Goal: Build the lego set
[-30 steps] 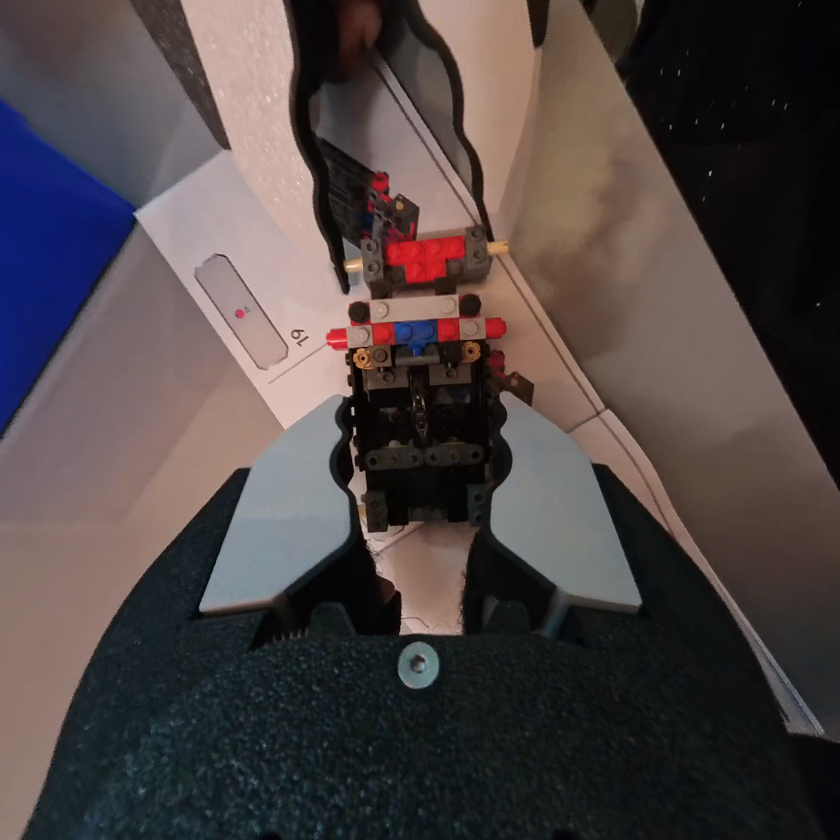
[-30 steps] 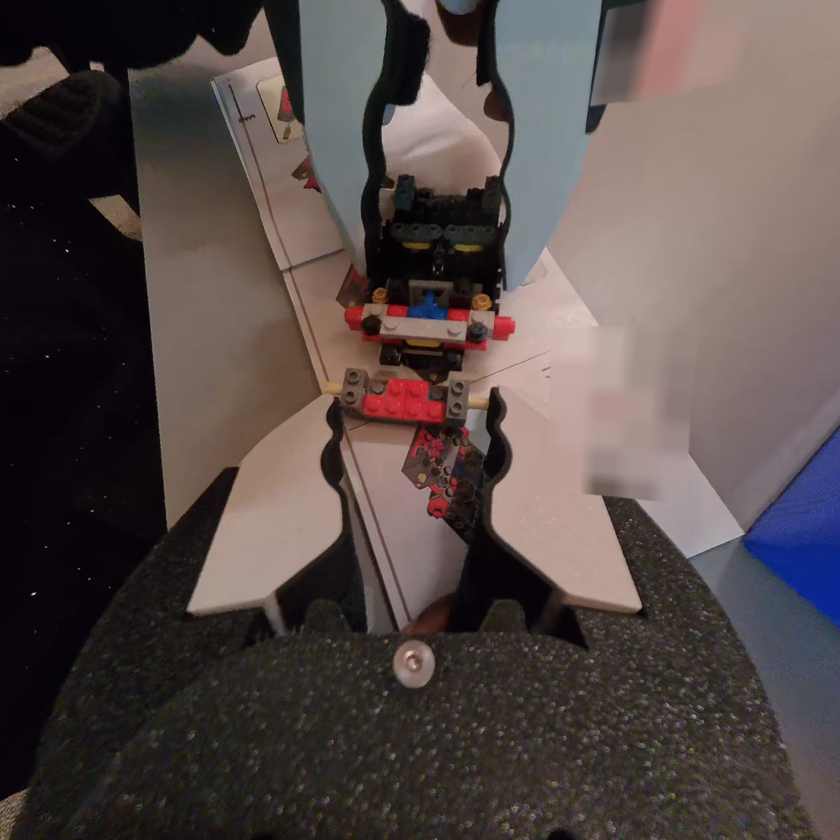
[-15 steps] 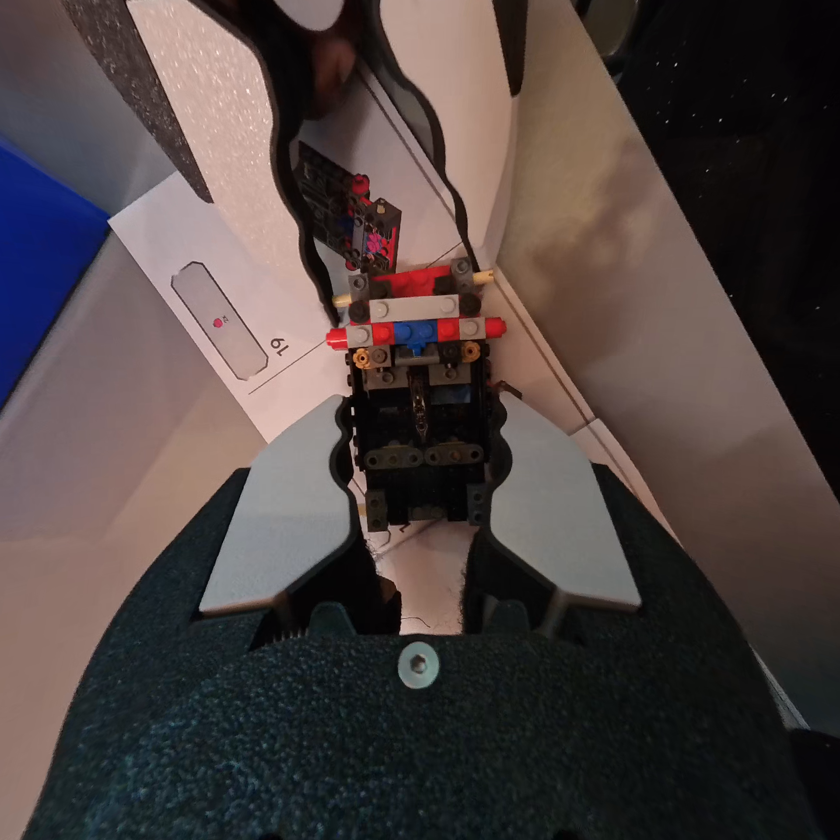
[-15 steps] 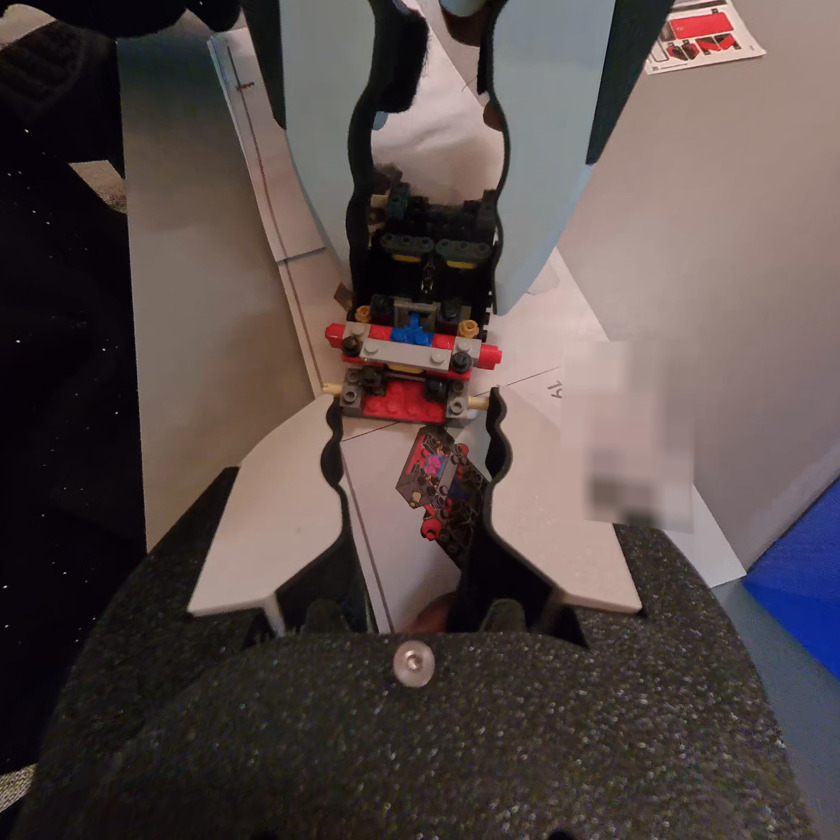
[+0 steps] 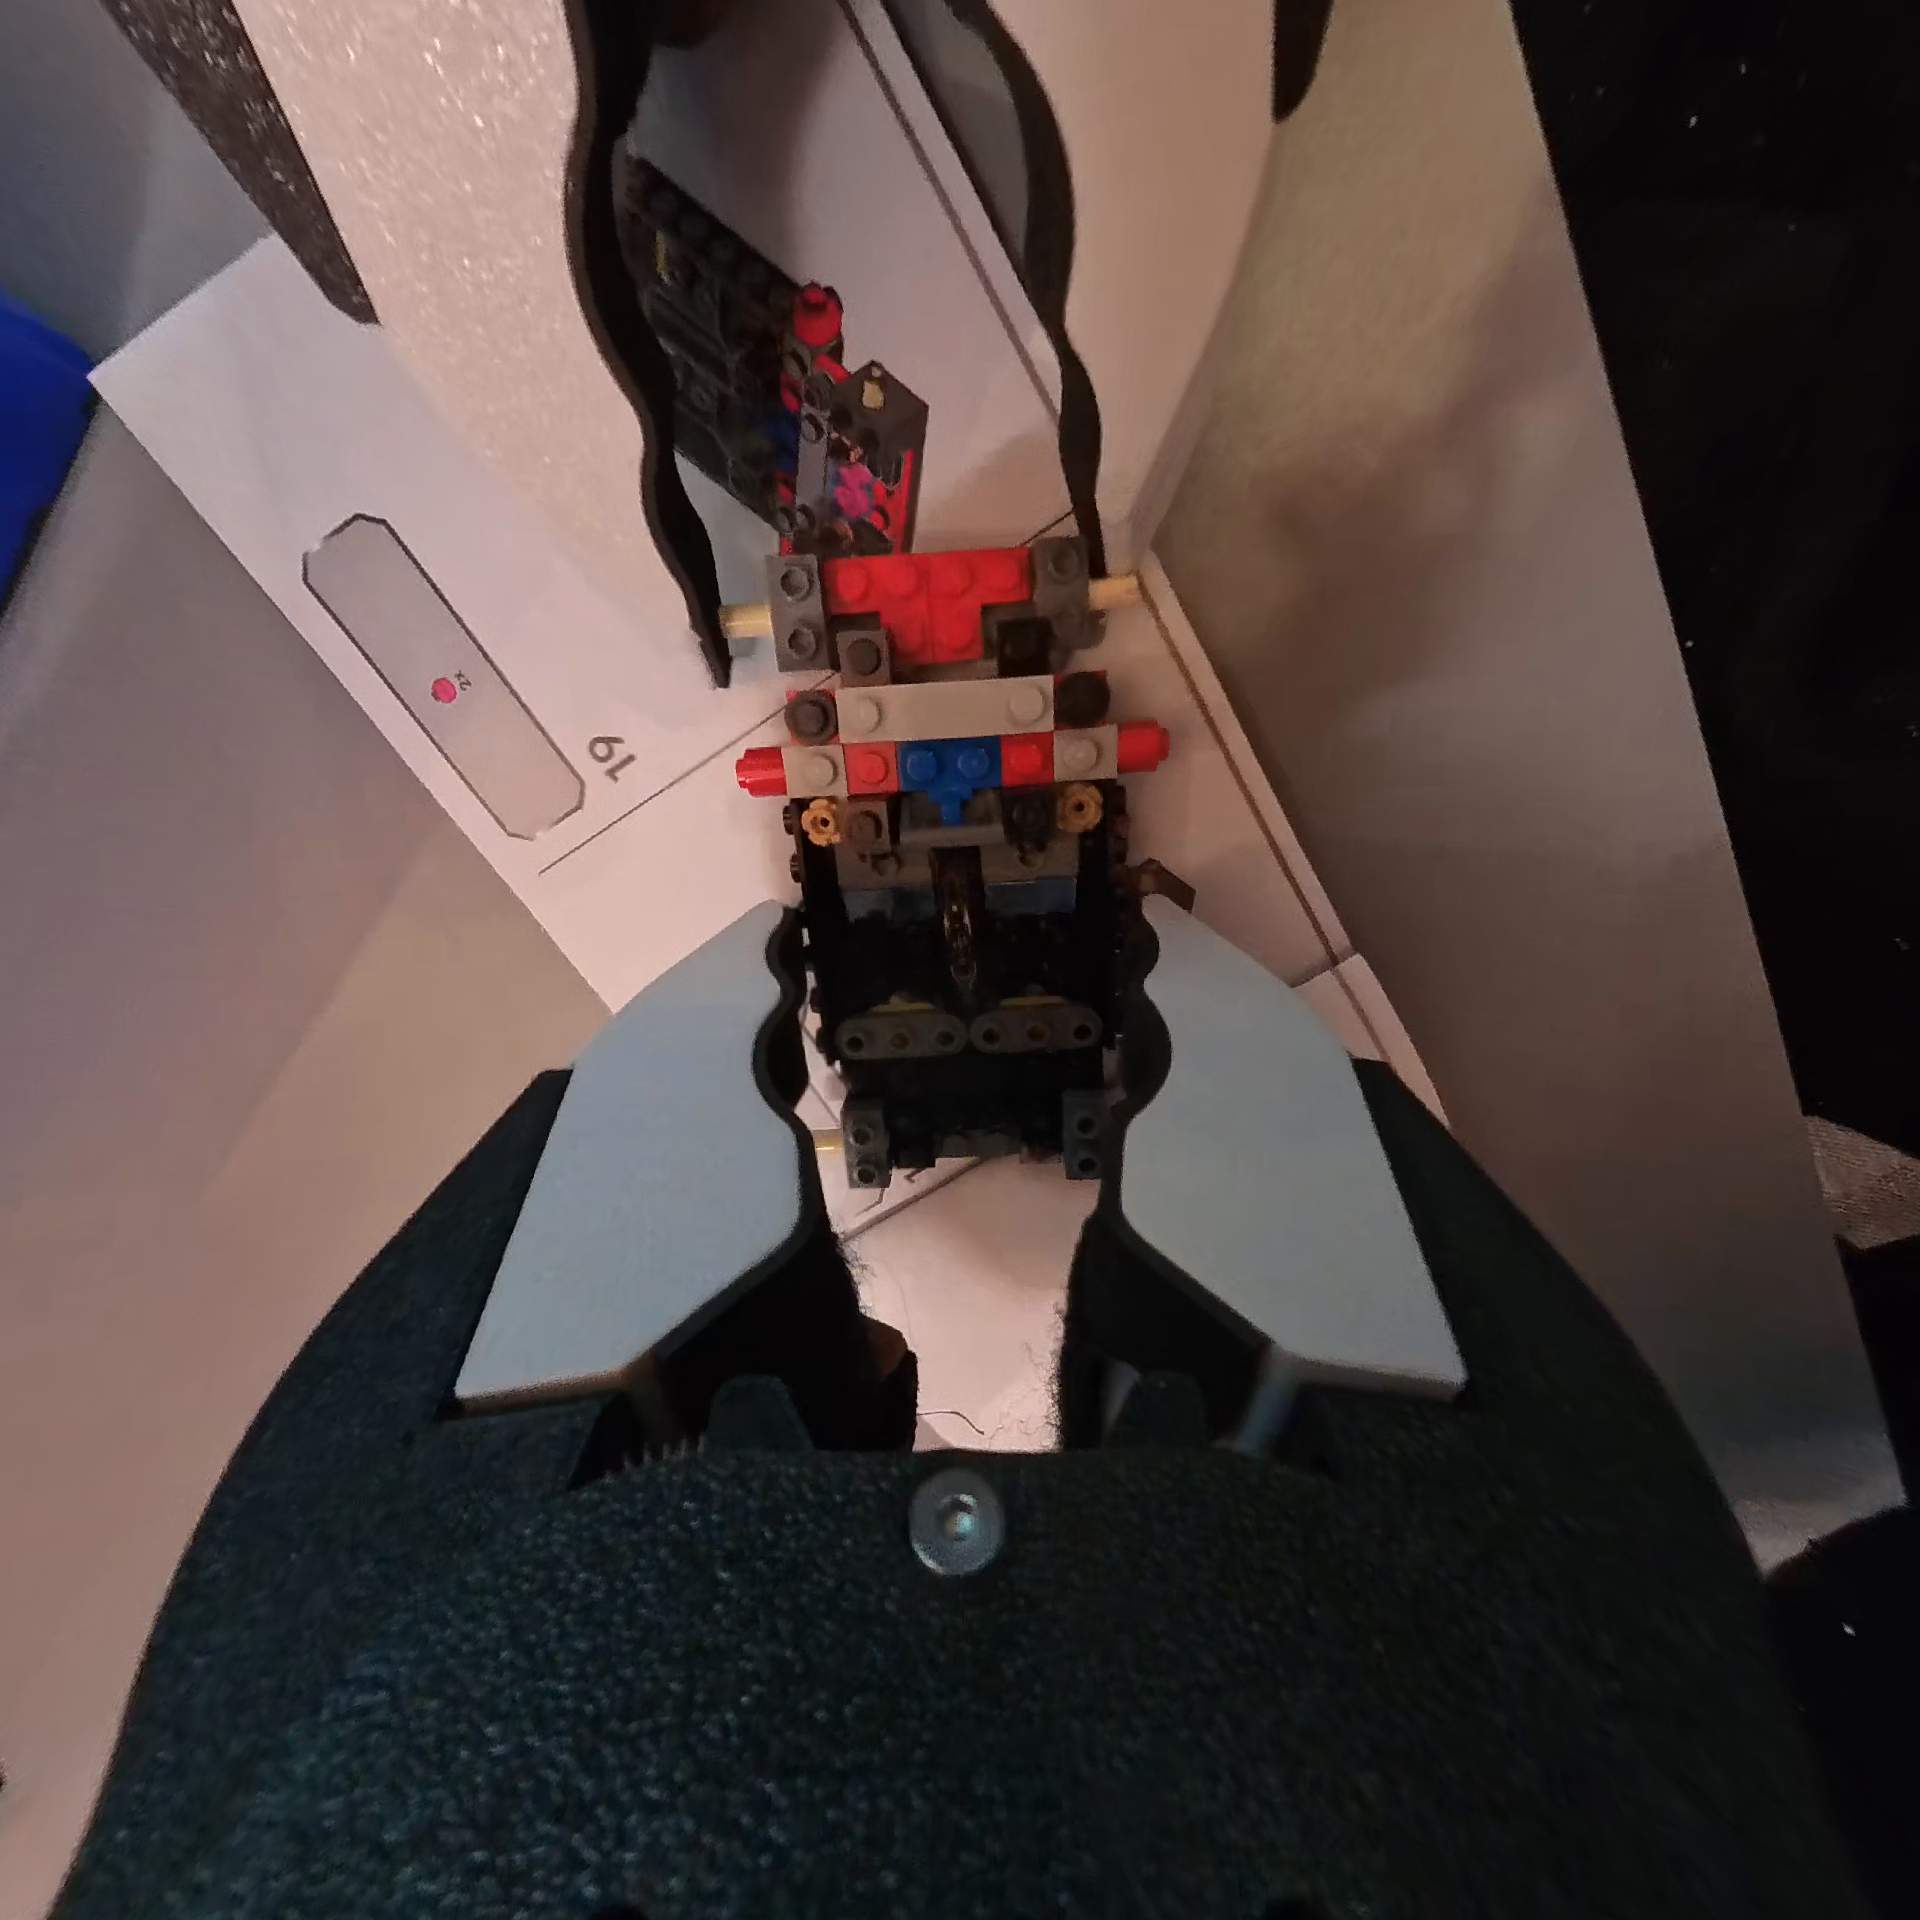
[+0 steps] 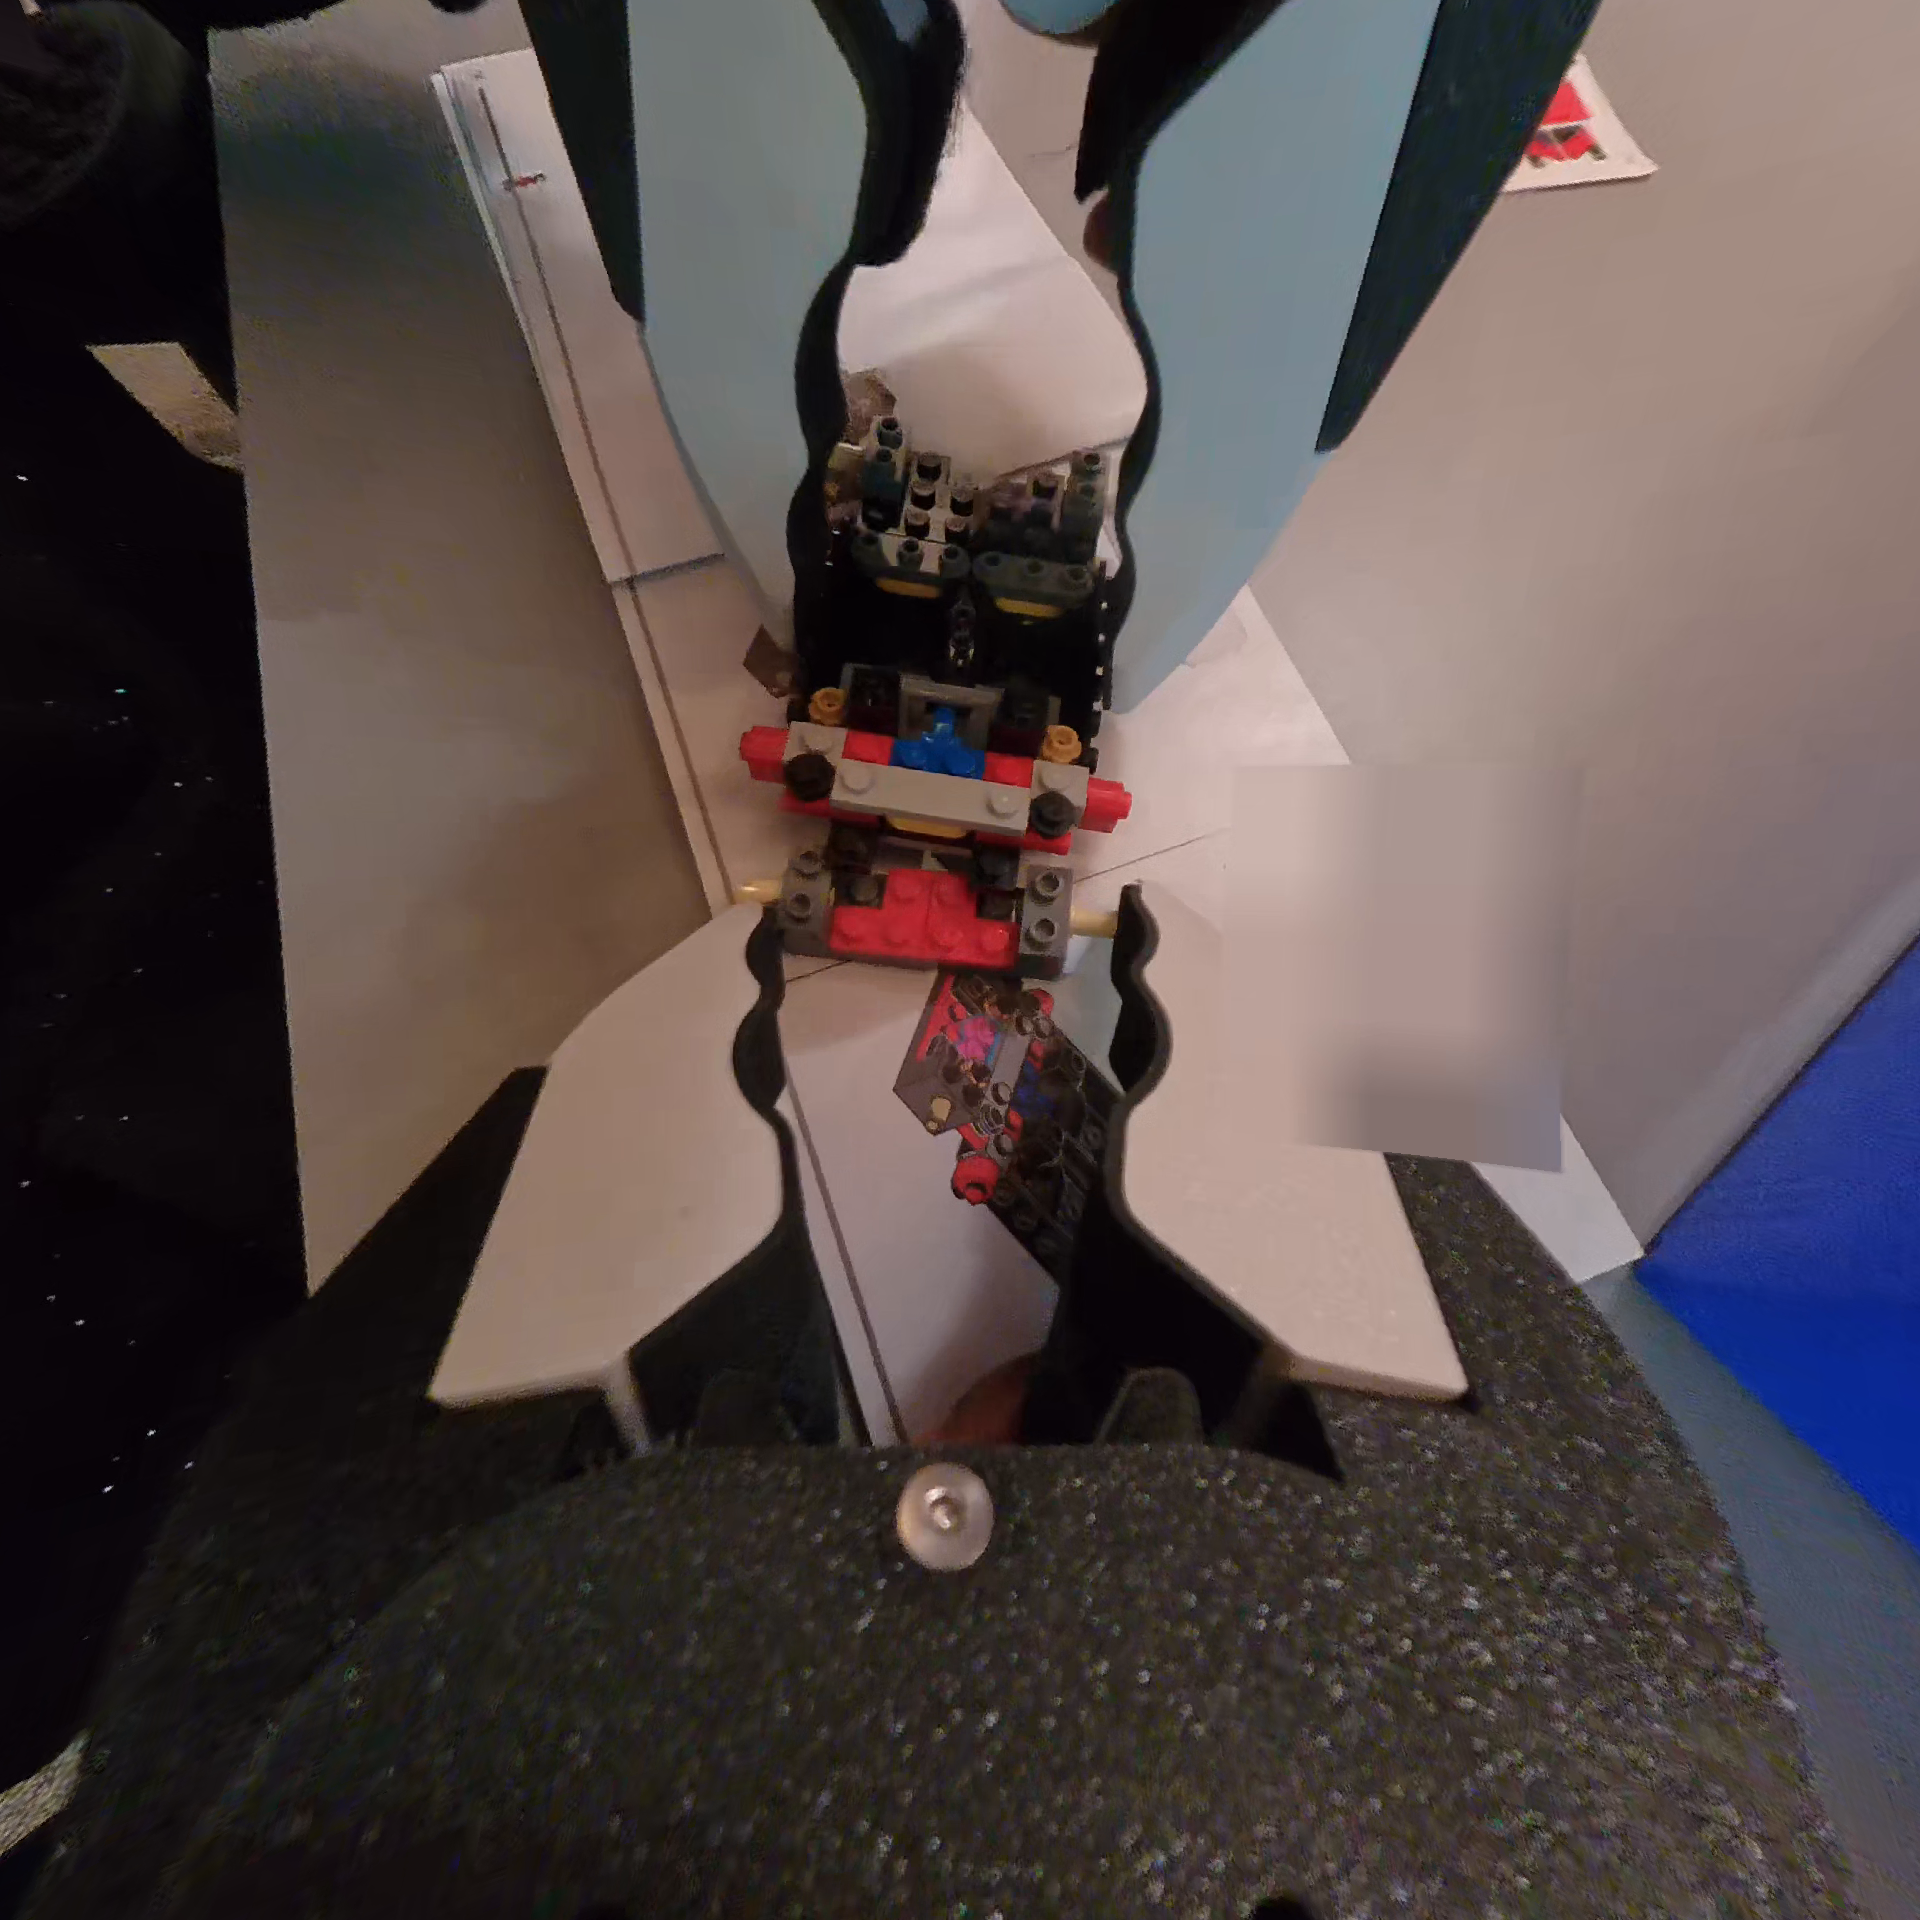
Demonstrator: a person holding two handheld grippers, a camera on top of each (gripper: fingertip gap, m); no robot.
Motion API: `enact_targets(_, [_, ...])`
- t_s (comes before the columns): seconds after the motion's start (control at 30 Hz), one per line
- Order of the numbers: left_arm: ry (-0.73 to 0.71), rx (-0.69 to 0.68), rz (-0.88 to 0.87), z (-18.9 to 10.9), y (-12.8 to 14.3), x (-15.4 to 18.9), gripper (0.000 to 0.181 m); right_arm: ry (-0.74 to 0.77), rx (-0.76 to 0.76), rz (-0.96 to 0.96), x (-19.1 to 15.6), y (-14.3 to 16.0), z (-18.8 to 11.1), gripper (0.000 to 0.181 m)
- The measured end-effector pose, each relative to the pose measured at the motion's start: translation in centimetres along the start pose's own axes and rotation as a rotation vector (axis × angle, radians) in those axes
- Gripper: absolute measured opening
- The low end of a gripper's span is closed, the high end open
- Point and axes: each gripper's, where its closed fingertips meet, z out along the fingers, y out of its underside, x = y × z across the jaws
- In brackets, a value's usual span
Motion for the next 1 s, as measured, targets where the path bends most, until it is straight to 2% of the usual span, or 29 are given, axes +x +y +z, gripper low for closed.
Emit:
enact_targets(0.03, [0.004, -0.012, -0.008, 0.0, 0.0, 0.0, 0.058, 0.006, 0.002, 0.000, 0.1, 0.0, 0.0, 0.061])
enact_targets(0.3, [-0.001, -0.137, -0.001, 0.3, 0.0, -0.5, 0.058, 0.001, -0.009, 0.011, 0.3, 0.1, -0.4, 0.061])
enact_targets(0.67, [-0.018, -0.159, 0.027, 0.6, -0.2, -0.8, 0.058, -0.020, -0.005, 0.046, 0.5, 0.3, -0.3, 0.061])
enact_targets(0.8, [-0.019, -0.168, 0.025, 0.6, -0.1, -0.8, 0.058, 0.005, 0.044, 0.077, 1.0, -0.1, -1.0, 0.072])
enact_targets(0.87, [-0.019, -0.168, 0.023, 0.6, -0.1, -0.8, 0.058, -0.008, 0.085, 0.113, 0.9, -0.3, -1.9, 0.072])
enact_targets(0.9, [-0.019, -0.169, 0.023, 0.6, -0.1, -0.8, 0.058, -0.015, 0.109, 0.131, 0.9, -0.5, -2.4, 0.061])
enact_targets(1.0, [-0.022, -0.185, 0.023, 0.6, -0.1, -0.8, 0.058, -0.028, 0.165, 0.186, 0.6, -0.9, -3.0, 0.013])
